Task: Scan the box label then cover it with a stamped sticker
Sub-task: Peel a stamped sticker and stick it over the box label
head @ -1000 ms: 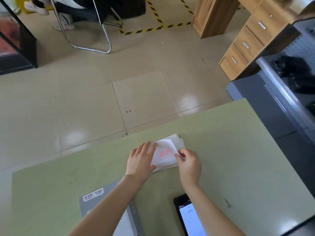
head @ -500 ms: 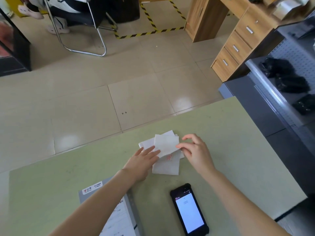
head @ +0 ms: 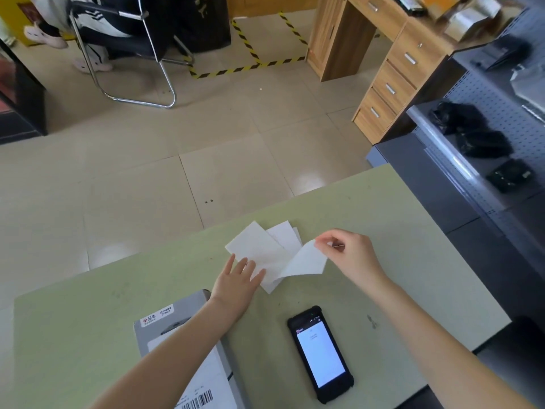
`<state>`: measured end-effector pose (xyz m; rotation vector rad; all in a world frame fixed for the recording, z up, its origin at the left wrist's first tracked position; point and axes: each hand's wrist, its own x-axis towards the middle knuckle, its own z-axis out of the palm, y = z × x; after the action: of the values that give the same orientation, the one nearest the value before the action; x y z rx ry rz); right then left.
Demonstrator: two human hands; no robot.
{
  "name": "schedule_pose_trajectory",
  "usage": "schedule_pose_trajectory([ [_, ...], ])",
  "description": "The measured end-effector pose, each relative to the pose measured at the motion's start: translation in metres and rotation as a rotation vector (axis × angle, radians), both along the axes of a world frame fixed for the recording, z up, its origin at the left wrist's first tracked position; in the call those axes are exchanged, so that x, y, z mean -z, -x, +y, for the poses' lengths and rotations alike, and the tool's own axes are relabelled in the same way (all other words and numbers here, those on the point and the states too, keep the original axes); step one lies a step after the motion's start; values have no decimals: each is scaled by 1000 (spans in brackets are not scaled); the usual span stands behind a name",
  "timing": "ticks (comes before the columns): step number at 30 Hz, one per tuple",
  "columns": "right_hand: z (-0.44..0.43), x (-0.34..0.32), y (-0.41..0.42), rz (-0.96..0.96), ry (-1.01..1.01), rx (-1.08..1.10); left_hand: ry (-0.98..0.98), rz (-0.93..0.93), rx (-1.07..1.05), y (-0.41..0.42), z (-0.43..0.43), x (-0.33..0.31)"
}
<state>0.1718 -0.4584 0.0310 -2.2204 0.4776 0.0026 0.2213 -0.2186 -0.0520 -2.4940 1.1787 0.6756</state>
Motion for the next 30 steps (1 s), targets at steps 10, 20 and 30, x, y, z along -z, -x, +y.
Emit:
schedule_pose_trajectory([
  [10, -14, 18, -7, -114, 19, 373, 236, 31, -12, 10, -26, -2],
  [20, -45, 41, -38, 11, -95, 513, 297, 198, -108, -17, -56, 12],
  [30, -72, 72, -28, 184, -108, 593, 313, 228, -140, -14, -60, 39],
])
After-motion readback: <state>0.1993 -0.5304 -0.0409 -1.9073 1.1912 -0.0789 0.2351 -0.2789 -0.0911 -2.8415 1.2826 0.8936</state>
